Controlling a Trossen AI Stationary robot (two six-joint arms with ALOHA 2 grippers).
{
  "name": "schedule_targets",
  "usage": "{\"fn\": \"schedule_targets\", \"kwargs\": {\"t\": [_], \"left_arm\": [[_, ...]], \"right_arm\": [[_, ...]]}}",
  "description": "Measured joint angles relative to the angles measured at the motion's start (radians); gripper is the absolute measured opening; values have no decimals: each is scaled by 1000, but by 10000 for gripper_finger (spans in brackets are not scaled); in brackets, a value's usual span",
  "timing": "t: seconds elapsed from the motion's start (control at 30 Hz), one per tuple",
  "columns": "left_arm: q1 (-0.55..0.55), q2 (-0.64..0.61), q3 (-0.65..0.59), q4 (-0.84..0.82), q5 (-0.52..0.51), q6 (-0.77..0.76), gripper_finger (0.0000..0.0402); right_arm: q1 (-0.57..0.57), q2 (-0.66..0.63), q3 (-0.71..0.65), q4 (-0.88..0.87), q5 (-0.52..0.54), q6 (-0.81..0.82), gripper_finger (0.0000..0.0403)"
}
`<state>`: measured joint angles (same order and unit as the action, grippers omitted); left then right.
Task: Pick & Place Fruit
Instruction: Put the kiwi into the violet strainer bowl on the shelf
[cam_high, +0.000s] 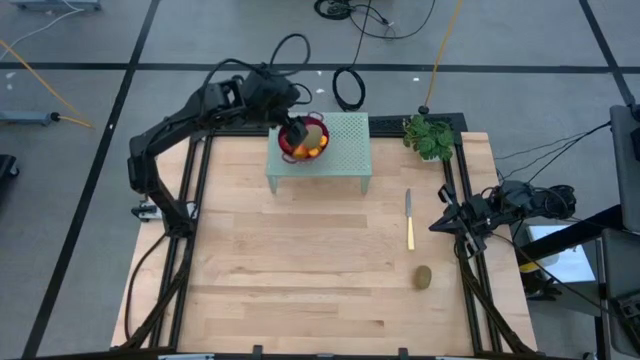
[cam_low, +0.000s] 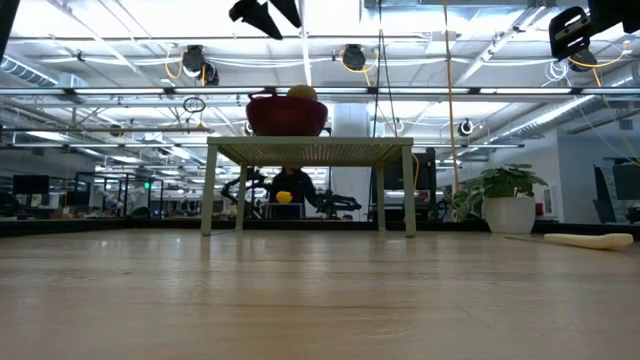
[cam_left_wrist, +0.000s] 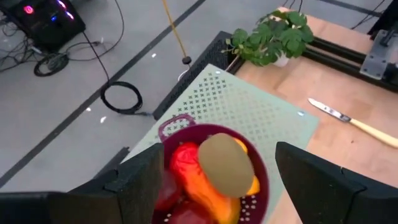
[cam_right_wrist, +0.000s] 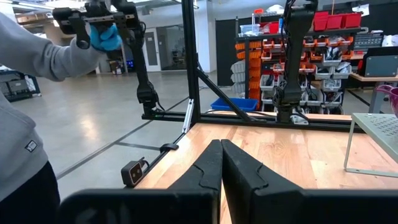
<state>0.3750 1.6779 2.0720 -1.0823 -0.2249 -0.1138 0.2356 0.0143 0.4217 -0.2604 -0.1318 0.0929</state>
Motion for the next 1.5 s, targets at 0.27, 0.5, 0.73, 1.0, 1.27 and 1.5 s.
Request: {"fn": "schedule_targets", "kwargs": {"t": [0.27,0.5,0.73,1.0,1.27,1.5], "left_arm": [[-11,-46,0,17,127,5,308],[-17,-98,0,18,129,4,308],[-53,-117,0,17,152,27,308],[-103,-119,-4,20,174,32,308],[-144,-185,-210,133,171,-9,308],[-196,-384,-530,365,130,-85,308]], "right_arm": [[0,0,0,1,0,0,0],[0,0,0,2,0,2,0],[0,0,0,2,-1,114,0],[0,0,0,2,-1,113,0],[0,0,0,2,-1,105,0],[0,0,0,2,-3,130,0]]}}
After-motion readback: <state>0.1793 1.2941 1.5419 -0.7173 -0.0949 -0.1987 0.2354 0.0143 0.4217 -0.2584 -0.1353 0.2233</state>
